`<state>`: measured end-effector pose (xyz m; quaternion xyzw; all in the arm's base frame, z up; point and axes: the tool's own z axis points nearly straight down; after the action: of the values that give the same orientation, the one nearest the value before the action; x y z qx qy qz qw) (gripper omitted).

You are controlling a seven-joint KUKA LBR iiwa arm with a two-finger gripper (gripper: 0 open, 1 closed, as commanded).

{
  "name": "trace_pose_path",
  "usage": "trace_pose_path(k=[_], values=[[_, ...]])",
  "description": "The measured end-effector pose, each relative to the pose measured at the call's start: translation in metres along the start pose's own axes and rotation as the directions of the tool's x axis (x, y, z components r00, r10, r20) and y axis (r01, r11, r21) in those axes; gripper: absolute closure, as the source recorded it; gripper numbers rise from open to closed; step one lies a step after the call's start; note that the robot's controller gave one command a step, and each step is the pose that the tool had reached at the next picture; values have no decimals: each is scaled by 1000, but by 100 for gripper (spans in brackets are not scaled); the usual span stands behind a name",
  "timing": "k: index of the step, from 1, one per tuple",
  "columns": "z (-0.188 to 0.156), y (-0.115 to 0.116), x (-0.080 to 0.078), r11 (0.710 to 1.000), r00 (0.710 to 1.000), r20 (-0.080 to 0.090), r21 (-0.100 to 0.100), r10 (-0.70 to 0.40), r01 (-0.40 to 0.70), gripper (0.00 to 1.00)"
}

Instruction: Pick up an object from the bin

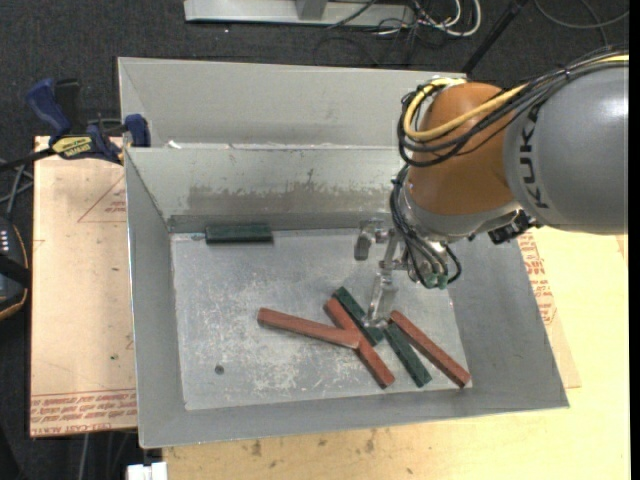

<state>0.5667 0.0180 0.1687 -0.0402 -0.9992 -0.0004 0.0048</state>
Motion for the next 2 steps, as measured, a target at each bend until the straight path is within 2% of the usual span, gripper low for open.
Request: trace_pose_path(k=[1, 2], values=[[30, -24, 28, 946, 946, 18, 5, -325, 325, 0], [96, -50, -26, 942, 942, 11, 3, -336, 336, 100]])
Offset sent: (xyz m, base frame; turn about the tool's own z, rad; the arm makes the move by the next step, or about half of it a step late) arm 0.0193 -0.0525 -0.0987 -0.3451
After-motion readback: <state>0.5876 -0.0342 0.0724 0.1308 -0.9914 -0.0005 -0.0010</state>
